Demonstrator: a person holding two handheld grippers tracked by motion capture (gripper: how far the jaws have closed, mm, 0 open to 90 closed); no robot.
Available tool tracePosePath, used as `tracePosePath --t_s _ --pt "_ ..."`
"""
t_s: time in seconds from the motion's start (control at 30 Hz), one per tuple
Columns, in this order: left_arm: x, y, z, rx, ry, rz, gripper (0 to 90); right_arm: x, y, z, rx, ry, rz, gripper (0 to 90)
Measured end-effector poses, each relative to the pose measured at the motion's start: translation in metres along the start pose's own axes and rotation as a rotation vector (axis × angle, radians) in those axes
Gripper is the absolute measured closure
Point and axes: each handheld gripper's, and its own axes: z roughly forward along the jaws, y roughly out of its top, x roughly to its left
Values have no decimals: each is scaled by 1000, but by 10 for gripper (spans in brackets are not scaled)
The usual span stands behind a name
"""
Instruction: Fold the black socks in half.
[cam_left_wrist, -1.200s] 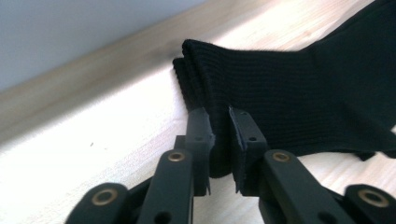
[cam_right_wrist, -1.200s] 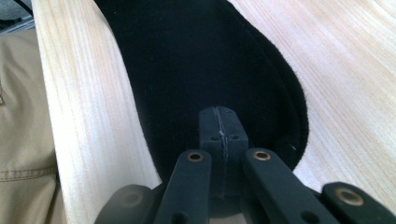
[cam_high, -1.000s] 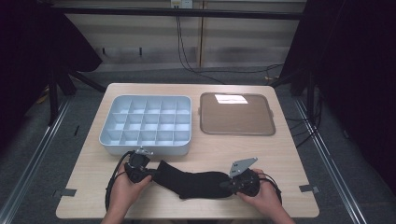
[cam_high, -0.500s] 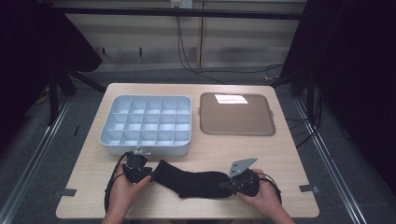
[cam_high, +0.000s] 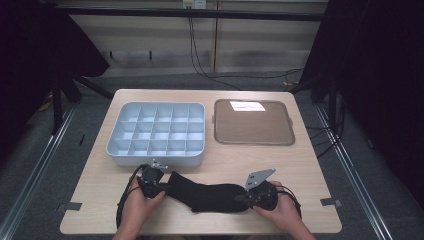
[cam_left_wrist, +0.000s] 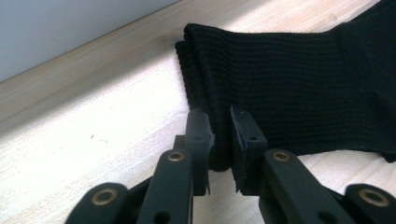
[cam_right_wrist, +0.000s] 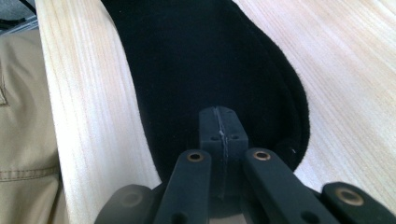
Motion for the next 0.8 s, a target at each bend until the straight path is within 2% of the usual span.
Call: tracePosePath --t_s 0.1,0.23,0.33,0.5,0.63,0.8 --pt "1 1 0 4 -7 -3 796 0 0 0 0 0 1 900" --pt "5 2 -2 21 -38 -20 801 0 0 0 0 2 -2 900" --pt "5 3 -3 30 -40 -14 802 0 0 0 -1 2 2 900" --pt "5 6 -9 21 -60 -13 801 0 0 0 -2 1 -1 900" --pt "5 9 -18 2 -82 -28 800 0 0 0 -1 1 1 900" --pt "0 14 -25 -2 -94 3 799 0 0 0 3 3 8 900"
